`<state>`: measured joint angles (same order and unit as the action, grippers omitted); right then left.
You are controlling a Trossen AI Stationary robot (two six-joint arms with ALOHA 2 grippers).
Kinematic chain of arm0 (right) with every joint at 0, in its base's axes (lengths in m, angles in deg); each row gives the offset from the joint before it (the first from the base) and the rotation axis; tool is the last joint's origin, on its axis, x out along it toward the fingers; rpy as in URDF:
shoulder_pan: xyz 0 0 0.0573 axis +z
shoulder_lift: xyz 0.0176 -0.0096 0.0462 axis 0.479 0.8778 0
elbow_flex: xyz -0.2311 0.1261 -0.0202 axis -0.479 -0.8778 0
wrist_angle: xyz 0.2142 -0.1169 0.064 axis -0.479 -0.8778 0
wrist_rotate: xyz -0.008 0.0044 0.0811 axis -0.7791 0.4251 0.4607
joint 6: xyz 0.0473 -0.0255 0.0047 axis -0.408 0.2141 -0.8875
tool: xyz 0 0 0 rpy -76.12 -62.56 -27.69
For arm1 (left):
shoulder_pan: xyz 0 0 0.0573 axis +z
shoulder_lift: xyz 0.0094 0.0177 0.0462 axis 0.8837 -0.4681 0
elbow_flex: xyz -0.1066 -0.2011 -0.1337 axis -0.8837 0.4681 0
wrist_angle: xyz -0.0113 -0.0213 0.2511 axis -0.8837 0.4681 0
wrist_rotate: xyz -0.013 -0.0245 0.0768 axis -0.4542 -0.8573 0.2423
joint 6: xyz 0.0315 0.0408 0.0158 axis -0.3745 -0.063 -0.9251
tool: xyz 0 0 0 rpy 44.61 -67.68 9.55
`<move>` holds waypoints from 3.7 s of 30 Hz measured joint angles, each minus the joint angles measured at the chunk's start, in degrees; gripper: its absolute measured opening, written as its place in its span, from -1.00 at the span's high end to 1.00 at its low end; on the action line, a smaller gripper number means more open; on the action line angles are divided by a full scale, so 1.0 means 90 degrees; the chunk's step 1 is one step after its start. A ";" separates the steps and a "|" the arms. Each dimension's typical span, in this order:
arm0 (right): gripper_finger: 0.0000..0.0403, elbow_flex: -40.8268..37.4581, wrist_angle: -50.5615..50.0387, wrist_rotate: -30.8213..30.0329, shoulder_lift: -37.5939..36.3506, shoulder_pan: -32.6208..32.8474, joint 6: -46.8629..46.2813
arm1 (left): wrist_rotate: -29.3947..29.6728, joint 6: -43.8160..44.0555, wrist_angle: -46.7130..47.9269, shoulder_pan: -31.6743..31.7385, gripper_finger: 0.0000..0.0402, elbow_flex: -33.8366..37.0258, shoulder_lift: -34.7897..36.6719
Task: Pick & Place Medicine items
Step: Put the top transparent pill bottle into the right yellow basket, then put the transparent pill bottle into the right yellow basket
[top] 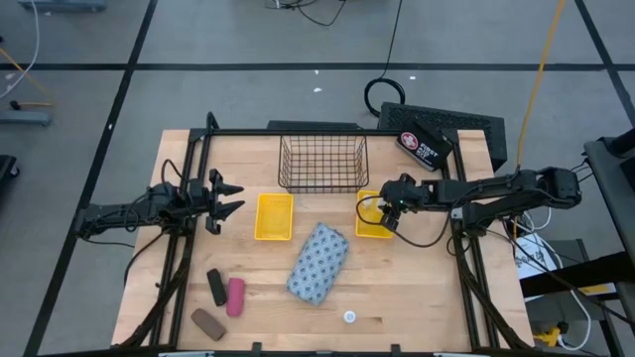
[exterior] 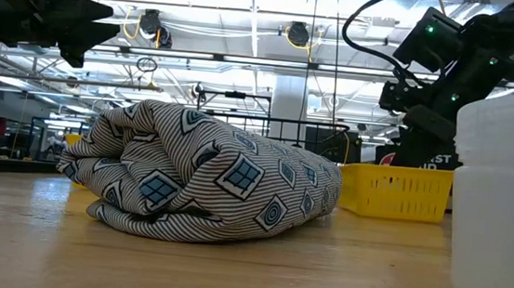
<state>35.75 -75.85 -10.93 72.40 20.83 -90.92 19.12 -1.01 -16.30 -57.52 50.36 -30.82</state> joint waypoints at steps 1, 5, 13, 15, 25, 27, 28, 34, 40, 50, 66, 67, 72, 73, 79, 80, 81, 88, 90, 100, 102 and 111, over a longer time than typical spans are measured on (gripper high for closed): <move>0.27 0.0000 -0.0002 0.0000 0.0000 0.0000 0.0000 | 0.0001 0.0000 0.0000 0.0001 0.01 0.0000 0.0000; 0.21 -0.0002 -0.0010 0.0007 0.0003 0.0000 0.0000 | 0.0001 0.0000 -0.0001 -0.0002 0.01 0.0000 0.0002; 0.09 -0.0017 -0.0048 0.0023 0.0012 0.0002 0.0001 | 0.0001 0.0000 0.0000 -0.0001 0.01 0.0000 0.0002; 0.06 -0.0017 -0.0045 0.0022 0.0012 0.0002 0.0002 | 0.0001 0.0000 -0.0001 0.0001 0.01 0.0000 0.0001; -0.03 -0.0017 -0.0024 0.0017 0.0010 0.0000 0.0175 | 0.0001 0.0000 -0.0001 0.0000 0.01 0.0000 0.0000; -0.04 -0.0015 -0.0022 0.0017 0.0008 0.0002 0.0194 | 0.0001 0.0000 -0.0001 -0.0001 0.01 0.0000 0.0000; -0.05 -0.0015 -0.0024 0.0017 0.0006 0.0001 0.0194 | 0.0001 0.0000 -0.0001 -0.0001 0.01 0.0000 0.0000; -0.09 -0.0012 -0.0034 0.0017 -0.0185 0.0002 0.0194 | 0.0001 0.0000 -0.0001 0.0000 0.01 0.0000 0.0000; -0.10 -0.0012 -0.0051 0.0015 -0.0635 0.0000 0.0194 | 0.0001 0.0000 -0.0001 -0.0002 0.01 0.0000 0.0002; -0.10 -0.0010 0.0107 0.0427 -0.1243 0.0201 0.0139 | 0.0001 0.0000 0.0002 0.0001 0.01 0.0000 0.0002; -0.10 -0.0007 0.1906 0.0702 -0.1282 0.1902 0.0311 | 0.0001 0.0000 -0.0001 -0.0002 0.01 0.0000 0.0000; -0.10 -0.0007 0.1990 0.0700 -0.1282 0.2022 0.0313 | 0.0001 0.0000 0.0000 -0.0001 0.01 0.0000 0.0001; -0.10 -0.0005 0.2541 0.0689 -0.1185 0.2619 0.0243 | 0.0001 0.0000 0.0000 -0.0001 0.01 0.0000 0.0002; -0.10 -0.0005 0.2668 0.0689 -0.1136 0.2745 0.0204 | 0.0001 0.0000 -0.0001 -0.0002 0.01 0.0000 0.0001; -0.12 -0.0005 0.3748 0.0659 -0.0610 0.3493 0.0181 | 0.0001 0.0000 -0.0001 0.0000 0.01 0.0000 0.0002; -0.13 -0.0005 0.4024 0.0623 -0.0480 0.3617 0.0187 | 0.0001 0.0000 -0.0001 0.0001 0.01 0.0000 0.0002; -0.15 -0.0005 0.4330 0.0528 -0.0336 0.3742 0.0190 | 0.0001 0.0000 -0.0001 0.0000 0.01 0.0000 0.0002; -0.43 0.0024 0.6095 0.0318 0.0524 0.4552 0.0167 | 0.0001 0.0000 -0.0001 -0.0002 0.01 0.0000 0.0001; -0.49 0.0238 0.5980 0.0181 0.0693 0.4770 0.0168 | 0.0001 0.0000 0.0000 0.0001 0.01 0.0000 0.0000; -0.50 0.2345 0.3085 -0.1082 0.1824 0.5695 0.0362 | 0.0001 0.0000 0.0000 0.0001 0.01 0.0000 0.0002; -0.50 0.2749 0.2573 -0.1179 0.2191 0.5788 0.0315 | 0.0001 0.0000 -0.0001 -0.0002 0.01 0.0000 0.0002; -0.49 0.3456 0.2102 -0.1188 0.3680 0.5738 0.0356 | 0.0001 0.0000 0.0001 0.0001 0.01 0.0002 0.0000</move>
<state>66.85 -56.93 -21.62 105.52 72.47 -87.71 19.13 -1.01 -16.29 -57.51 50.38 -30.81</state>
